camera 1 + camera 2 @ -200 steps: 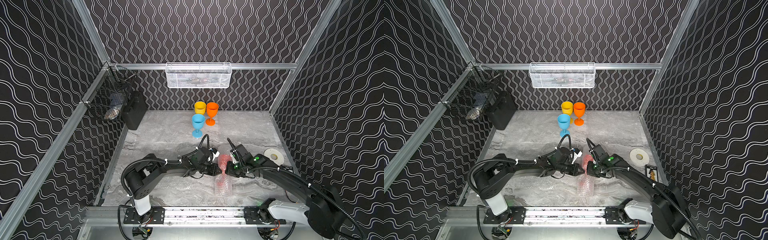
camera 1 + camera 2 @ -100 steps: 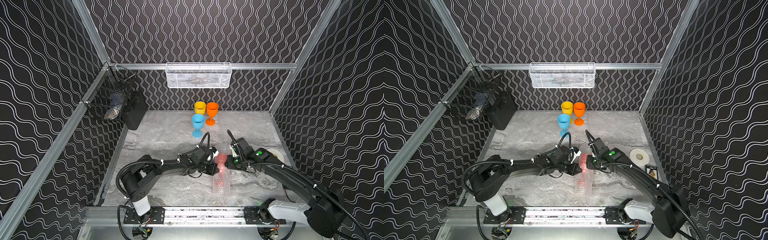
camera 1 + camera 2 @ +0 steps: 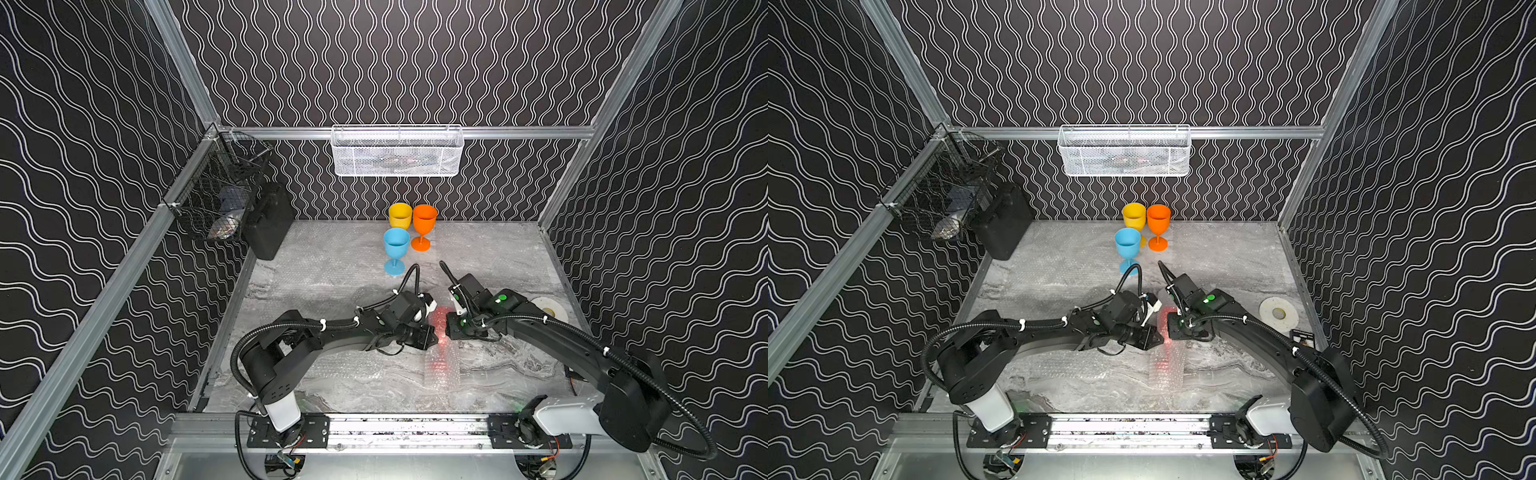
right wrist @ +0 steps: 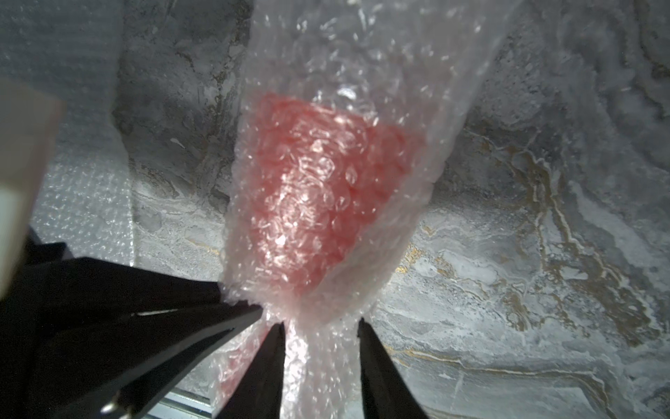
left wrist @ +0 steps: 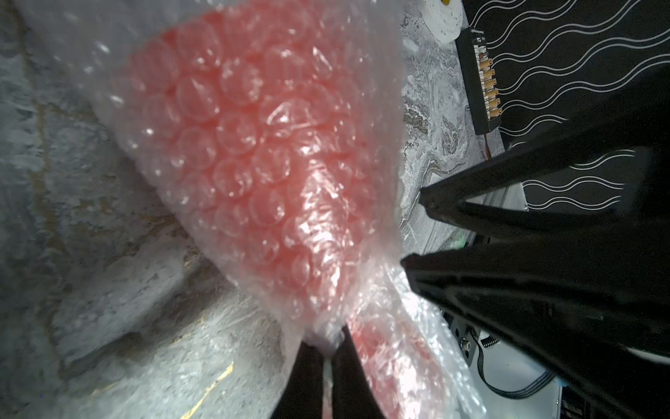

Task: Unpack wine glasses from bubble wrap
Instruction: Unwrap the bubble wrap at the center of the board.

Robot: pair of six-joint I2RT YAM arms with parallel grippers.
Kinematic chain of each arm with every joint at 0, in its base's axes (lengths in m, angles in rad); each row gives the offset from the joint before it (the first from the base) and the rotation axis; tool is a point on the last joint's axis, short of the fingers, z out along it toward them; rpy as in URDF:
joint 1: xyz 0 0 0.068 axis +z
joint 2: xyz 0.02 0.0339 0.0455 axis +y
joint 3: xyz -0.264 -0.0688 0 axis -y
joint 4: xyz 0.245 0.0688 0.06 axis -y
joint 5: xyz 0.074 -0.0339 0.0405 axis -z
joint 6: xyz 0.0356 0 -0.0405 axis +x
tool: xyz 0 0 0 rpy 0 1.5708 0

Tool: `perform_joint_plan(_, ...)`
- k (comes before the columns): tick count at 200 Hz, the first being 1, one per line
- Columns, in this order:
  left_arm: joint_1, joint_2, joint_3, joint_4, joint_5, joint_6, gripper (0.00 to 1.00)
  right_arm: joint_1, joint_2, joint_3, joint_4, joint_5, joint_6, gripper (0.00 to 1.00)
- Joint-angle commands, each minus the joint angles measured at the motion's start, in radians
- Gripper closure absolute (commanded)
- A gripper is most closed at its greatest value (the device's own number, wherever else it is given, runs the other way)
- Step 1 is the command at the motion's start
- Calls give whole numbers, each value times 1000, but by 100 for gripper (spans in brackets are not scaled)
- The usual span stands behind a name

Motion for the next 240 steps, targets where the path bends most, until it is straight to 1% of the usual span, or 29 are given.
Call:
perform_joint_plan(1, 0, -6, 4, 14, 1, 14, 91, 6, 16, 9, -2, 0, -14, 63)
perform_joint_plan(38, 0, 2, 15, 12, 9, 15, 91, 12, 37, 12, -8, 9, -17, 59)
perform_joint_plan(116, 0, -2, 21, 5, 7, 16, 91, 31, 70, 13, -22, 33, -7, 60)
perform_joint_plan(148, 0, -8, 21, -2, 2, 19, 91, 32, 70, 15, -29, 61, -3, 66)
perform_joint_plan(196, 0, -5, 24, -3, 2, 16, 91, 32, 67, 21, -43, 75, -11, 83)
perform_joint_plan(240, 0, -7, 25, -9, 0, 19, 91, 32, 66, 15, -37, 68, -7, 90)
